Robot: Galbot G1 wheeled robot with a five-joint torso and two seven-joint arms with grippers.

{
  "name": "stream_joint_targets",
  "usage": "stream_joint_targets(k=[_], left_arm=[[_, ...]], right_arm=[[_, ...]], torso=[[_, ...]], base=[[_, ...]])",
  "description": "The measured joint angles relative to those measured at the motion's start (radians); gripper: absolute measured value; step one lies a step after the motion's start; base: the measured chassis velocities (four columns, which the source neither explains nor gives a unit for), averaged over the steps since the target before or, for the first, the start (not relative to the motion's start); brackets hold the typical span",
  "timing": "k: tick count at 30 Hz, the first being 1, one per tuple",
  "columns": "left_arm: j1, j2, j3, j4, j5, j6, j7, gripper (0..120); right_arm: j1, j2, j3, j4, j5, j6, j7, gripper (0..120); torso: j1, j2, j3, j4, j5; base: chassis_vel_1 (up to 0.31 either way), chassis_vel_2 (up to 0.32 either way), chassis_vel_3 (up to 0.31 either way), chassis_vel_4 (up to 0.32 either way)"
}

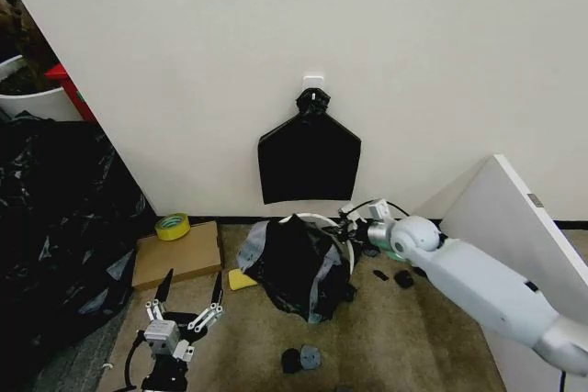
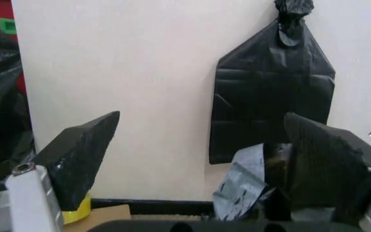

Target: Place the garbage bag over the trash bin.

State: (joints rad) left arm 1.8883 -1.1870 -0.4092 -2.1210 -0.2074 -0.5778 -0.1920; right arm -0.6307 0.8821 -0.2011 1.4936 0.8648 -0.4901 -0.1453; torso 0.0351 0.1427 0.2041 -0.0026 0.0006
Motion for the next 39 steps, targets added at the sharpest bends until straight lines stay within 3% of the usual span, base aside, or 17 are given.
stream_joint_targets(k=[4, 8, 10, 15, 17, 19, 20, 28, 39], left_arm=[[0.001, 0.001, 0.005, -0.005, -0.002, 0.009, -0.002, 100], [0.004, 0.002, 0.016, -0.021, 0.001, 0.021, -0.006, 100], [0.004, 0.003, 0.016, -0.022, 0.001, 0.022, -0.006, 100], [0.004, 0.008, 0.028, -0.032, 0.011, 0.031, -0.009, 100], [0.004, 0.009, 0.03, -0.033, 0.011, 0.032, -0.009, 100], [0.005, 0.01, 0.032, -0.035, 0.012, 0.033, -0.009, 100], [0.007, 0.011, 0.033, -0.035, 0.013, 0.033, -0.011, 100], [0.022, 0.007, 0.033, -0.041, 0.026, 0.042, -0.03, 100], [0.054, -0.001, 0.025, -0.052, 0.026, 0.034, -0.036, 100]], right_arm=[[-0.07, 0.002, 0.079, 0.041, 0.007, -0.004, 0.055, 0], [-0.202, 0.015, 0.194, 0.142, 0.06, -0.014, 0.231, 0], [-0.211, 0.017, 0.2, 0.151, 0.068, -0.017, 0.249, 0], [-0.31, 0.066, 0.245, 0.264, 0.131, -0.029, 0.508, 0], [-0.321, 0.073, 0.248, 0.277, 0.136, -0.025, 0.535, 0], [-0.353, 0.094, 0.248, 0.308, 0.137, 0.008, 0.594, 0], [-0.385, 0.116, 0.238, 0.326, 0.113, 0.081, 0.619, 0], [-0.438, 0.205, 0.225, 0.376, 0.103, 0.187, 0.712, 0], [-0.478, 0.219, 0.183, 0.369, -0.008, 0.161, 0.724, 0]], torso=[[0.0, 0.0, 0.0, 0.0, -0.0001], [0.0, 0.0, 0.0, -0.0001, -0.0001], [0.0, 0.0, 0.0, -0.0002, -0.0001], [0.0, 0.0, 0.0, 0.0002, -0.0002], [0.0, 0.0, 0.0, 0.0, 0.0], [0.0, 0.0, 0.0, 0.0, -0.0003], [0.0, 0.0, 0.0, -0.0001, -0.0001], [0.0, 0.0, 0.0, 0.0001, -0.0003], [0.0, 0.0, 0.0, 0.0, -0.0001]], base=[[0.0, 0.0, 0.0, 0.0], [0.0, 0.0, 0.0, 0.0], [0.0, 0.0, 0.0, 0.0], [0.0, 0.0, 0.0, 0.0], [0.0, 0.0, 0.0, 0.0], [0.0, 0.0, 0.0, 0.0], [0.0, 0.0, 0.0, 0.0], [0.0, 0.0, 0.0, 0.0], [0.0, 0.0, 0.0, 0.0]])
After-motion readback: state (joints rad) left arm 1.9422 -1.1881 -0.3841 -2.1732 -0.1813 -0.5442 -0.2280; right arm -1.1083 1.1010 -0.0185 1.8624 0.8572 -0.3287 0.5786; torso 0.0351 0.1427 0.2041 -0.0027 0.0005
